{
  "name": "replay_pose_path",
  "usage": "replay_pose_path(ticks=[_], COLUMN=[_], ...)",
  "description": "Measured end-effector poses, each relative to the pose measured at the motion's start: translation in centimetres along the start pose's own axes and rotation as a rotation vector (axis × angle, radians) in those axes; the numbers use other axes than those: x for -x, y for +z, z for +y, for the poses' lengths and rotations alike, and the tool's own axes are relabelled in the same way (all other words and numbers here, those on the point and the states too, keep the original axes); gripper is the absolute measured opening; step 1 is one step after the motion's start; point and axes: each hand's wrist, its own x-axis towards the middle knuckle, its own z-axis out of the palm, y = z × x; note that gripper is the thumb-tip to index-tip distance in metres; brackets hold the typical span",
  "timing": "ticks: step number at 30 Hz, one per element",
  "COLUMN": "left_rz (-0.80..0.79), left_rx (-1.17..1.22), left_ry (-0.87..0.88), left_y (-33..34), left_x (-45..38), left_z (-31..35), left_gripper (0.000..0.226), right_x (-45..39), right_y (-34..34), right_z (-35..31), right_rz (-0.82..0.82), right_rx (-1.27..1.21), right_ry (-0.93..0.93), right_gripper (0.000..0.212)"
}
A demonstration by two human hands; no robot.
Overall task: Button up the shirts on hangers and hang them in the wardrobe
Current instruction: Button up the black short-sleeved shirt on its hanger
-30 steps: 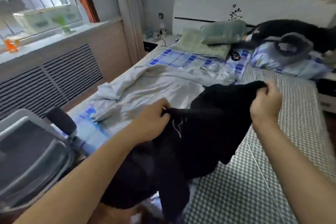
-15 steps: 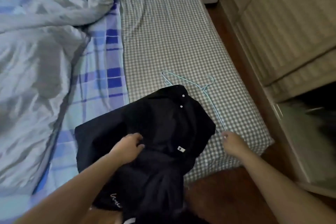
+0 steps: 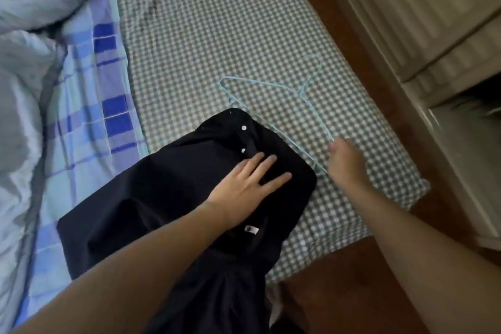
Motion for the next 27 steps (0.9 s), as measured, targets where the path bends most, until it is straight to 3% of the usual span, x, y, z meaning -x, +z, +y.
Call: replay_pose_path(ticks=[3, 5, 8, 11, 13, 19, 20, 23, 25, 27], left_rz=[-0.142, -0.213, -0.286, -0.125, -0.060, 0.211, 0.250, 0.313, 0.426, 0.532], left_rx=[-0.251, -0.287, 0.134, 0.590, 0.670, 0.463, 0.417, 0.419, 0.446, 0.471], left_ry=[0.150, 0.228, -0.017, -0.433, -0.591, -0.780, -0.790, -0.897, -0.974, -0.983], left_y=[-2.1, -3.4, -7.5, -13.8, -19.5, -40.3, -43.4, -50.5, -53.6, -55.1], left_x=[-5.4, -6.8, -6.6, -6.9, -7.1, -1.3, 0.4, 6.1, 9.9, 13.1], left_z=[-3.4, -4.6, -5.2, -7.8, -11.1, -18.7, -19.4, -21.2, -22.7, -24.7], left_gripper=[0.053, 0.036, 0.027, 0.020, 0.019, 0.020, 0.021, 0.021, 0.022, 0.026], right_x=[2.5, 4.8, 8.7, 13.4, 16.1, 18.2, 18.2, 18.7, 19.2, 19.7], right_y=[-4.1, -6.1, -8.8, -10.5, -12.0, -20.3, -22.0, -25.9, -27.2, -27.6], right_z=[2.2, 3.4, 4.5, 3.5, 1.6, -6.2, -7.9, -12.1, -14.8, -16.8], right_rz=[0.078, 0.095, 0.098, 0.022, -0.027, -0.028, -0.014, 0.001, -0.009, -0.020], right_rx=[-0.405, -0.603, -0.782, -0.862, -0.884, -1.033, -1.059, -1.078, -0.992, -0.834], right_ry=[0.146, 0.248, 0.282, 0.276, 0.225, 0.106, 0.066, -0.083, -0.168, -0.268], right_gripper=[0.029, 0.028, 0.028, 0.026, 0.025, 0.026, 0.032, 0.078, 0.066, 0.031])
